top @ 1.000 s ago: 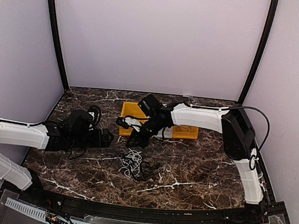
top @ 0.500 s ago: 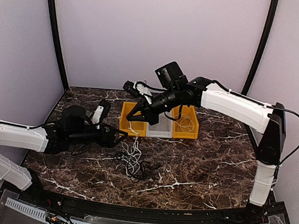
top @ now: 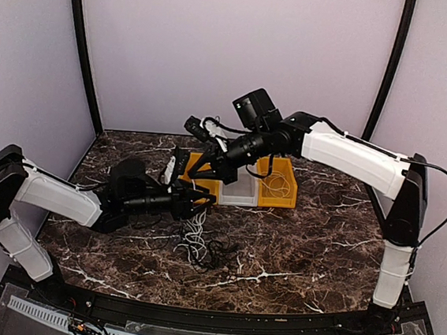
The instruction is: Untangle the cables
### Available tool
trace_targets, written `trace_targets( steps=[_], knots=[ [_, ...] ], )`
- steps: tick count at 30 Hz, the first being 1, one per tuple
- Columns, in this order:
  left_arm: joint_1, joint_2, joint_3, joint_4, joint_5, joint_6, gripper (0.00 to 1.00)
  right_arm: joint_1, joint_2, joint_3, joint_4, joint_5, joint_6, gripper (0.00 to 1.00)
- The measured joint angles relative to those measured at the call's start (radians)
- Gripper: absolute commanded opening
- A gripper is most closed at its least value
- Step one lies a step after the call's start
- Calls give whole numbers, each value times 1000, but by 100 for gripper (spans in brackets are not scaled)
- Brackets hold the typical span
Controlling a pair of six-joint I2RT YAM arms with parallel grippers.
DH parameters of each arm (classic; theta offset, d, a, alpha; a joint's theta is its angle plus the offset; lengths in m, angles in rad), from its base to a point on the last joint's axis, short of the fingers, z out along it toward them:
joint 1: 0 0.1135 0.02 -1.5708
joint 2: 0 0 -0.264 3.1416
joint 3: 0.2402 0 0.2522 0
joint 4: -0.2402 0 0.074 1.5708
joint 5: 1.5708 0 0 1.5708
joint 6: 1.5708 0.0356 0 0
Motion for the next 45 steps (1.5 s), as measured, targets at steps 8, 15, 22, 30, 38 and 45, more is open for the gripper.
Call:
trace_targets(
  steps=[8, 15, 22, 30, 38, 45],
  knots=[
    [-11, 68, -50, 130, -130, -72, 26, -19, -23, 91, -38, -123, 27, 0],
    [-11, 125, -54, 74, -197, -69, 20, -85, -71, 308, -98, -209, 23, 0],
    [-11, 126, -104, 23, -237, -68, 15, -225, -125, 482, -105, -278, 43, 0],
    [-11, 114, -108, -85, -264, -44, 10, -402, -221, 443, -93, -301, 45, 0],
    [-11, -37, -174, -95, -266, -39, 3, -451, -532, -300, -69, -200, -45, 0],
    [-11, -62, -172, -87, -218, -12, 1, -651, -708, -772, -48, -5, -126, 35]
  ],
)
